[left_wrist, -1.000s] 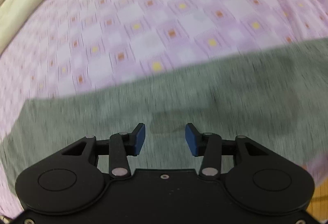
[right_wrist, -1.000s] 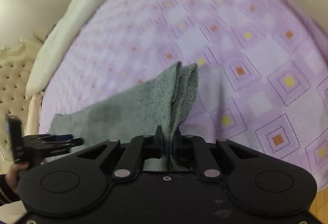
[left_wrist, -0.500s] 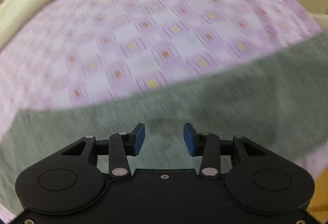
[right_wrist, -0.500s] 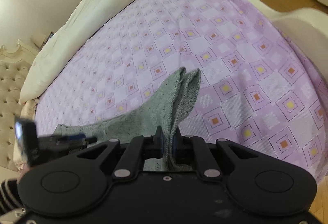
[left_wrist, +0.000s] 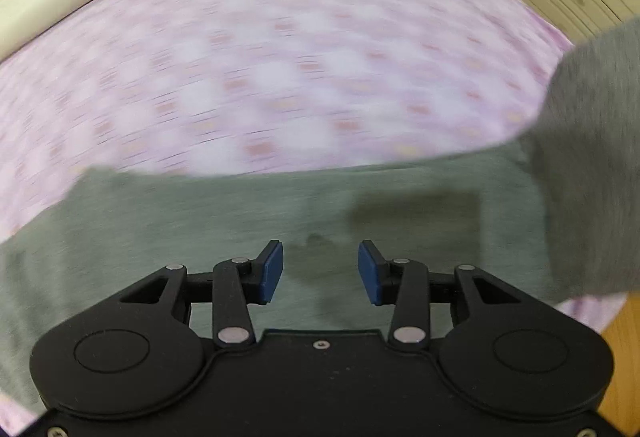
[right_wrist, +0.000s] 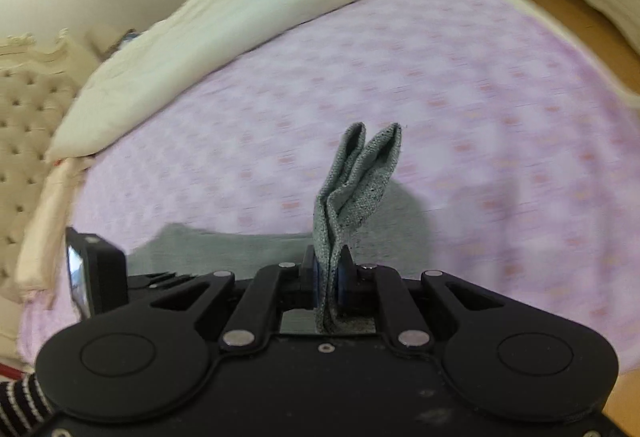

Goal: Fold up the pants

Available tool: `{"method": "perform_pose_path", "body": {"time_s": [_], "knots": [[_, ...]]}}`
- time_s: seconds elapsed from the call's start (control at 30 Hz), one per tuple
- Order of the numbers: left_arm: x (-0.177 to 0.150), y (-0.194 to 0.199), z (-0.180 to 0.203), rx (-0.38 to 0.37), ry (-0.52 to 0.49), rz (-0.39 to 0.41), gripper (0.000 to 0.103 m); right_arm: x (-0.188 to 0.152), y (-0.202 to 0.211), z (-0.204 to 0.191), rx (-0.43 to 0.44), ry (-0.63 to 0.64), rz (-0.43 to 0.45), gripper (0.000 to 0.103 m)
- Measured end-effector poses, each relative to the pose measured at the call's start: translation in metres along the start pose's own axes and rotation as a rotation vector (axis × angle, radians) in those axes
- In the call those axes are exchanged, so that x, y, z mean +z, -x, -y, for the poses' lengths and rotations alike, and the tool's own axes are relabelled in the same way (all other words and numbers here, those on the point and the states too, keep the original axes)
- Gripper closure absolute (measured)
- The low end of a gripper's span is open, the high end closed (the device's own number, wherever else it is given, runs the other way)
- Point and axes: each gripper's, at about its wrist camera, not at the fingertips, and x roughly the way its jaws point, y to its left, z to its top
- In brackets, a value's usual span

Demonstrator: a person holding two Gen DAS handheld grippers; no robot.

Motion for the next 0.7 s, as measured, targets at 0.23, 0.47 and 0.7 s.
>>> {"method": "perform_pose_path", "body": {"time_s": [0.23,0.47,0.7], "knots": [[-0.033,0.006,-0.100,0.112,0.081,-0.069,0.054,-0.057,-0.119,-0.087,0.063,0.031,-0.086,0.093],[-0.042,0.015,-0.136,0.096,0.068,-0.078,0.054,-0.094,-0.160,-0.112,0.030,0.074,-0.135,0.069],[-0.027,0.034,-0.096,-0.010,-0.013,0.003,0.054,-0.095,-0.095,-0.067,-0.116,0.048,0.011,0.066]]}}
